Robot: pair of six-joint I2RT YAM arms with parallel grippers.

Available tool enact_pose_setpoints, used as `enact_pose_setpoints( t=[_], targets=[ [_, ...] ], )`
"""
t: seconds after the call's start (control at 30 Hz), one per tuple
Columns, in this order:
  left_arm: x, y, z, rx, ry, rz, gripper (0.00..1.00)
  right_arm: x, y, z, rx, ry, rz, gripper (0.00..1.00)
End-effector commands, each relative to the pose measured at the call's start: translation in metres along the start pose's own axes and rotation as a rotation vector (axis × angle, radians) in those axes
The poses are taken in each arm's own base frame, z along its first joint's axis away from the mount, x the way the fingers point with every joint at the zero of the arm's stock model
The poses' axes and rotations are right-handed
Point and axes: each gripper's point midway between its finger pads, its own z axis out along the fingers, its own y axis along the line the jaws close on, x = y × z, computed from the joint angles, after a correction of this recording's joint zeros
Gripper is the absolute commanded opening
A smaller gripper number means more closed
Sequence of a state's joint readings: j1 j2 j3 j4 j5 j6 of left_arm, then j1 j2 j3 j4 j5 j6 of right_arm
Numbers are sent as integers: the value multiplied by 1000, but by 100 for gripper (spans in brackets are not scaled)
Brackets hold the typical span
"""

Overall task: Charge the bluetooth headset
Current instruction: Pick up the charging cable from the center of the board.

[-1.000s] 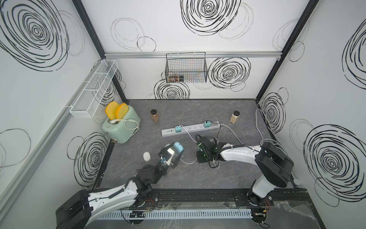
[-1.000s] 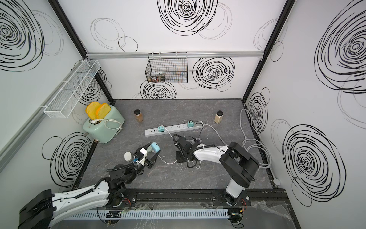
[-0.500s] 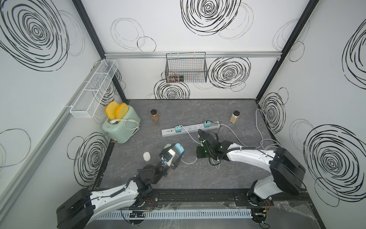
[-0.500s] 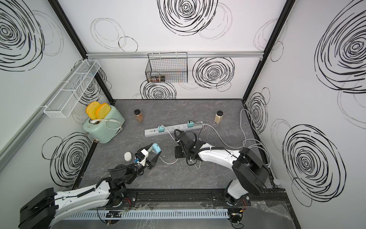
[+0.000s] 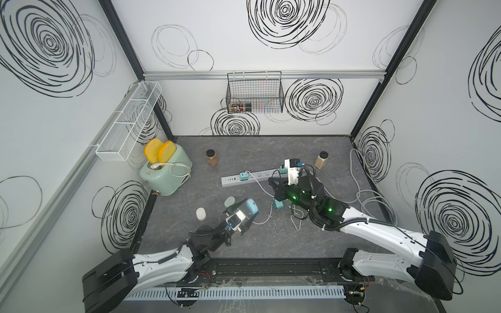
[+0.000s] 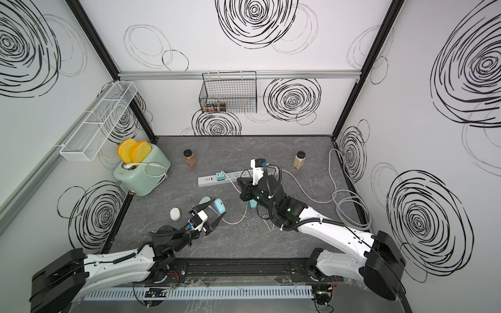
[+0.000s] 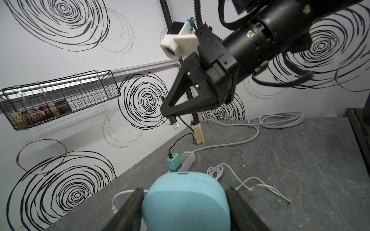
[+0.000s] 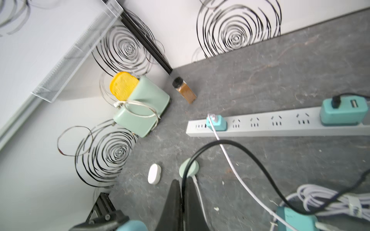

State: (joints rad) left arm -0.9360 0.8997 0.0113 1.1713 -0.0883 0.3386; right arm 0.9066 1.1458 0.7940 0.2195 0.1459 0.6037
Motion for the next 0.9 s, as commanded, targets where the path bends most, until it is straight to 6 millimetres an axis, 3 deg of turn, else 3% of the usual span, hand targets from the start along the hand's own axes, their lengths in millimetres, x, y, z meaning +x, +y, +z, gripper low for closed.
enact_pose_setpoints(
  t=[0.0, 0.57, 0.87],
  targets=[
    [-38, 5, -1, -13, -155, 69, 20, -30, 23, -8, -56, -147, -27, 4],
    [-71, 18, 16, -80, -245, 139, 19, -39, 65, -55, -141, -392, -90, 4],
    [-81, 23, 31, -121, -215, 143, 18, -30, 79, -58, -134, -408, -153, 5]
  ],
)
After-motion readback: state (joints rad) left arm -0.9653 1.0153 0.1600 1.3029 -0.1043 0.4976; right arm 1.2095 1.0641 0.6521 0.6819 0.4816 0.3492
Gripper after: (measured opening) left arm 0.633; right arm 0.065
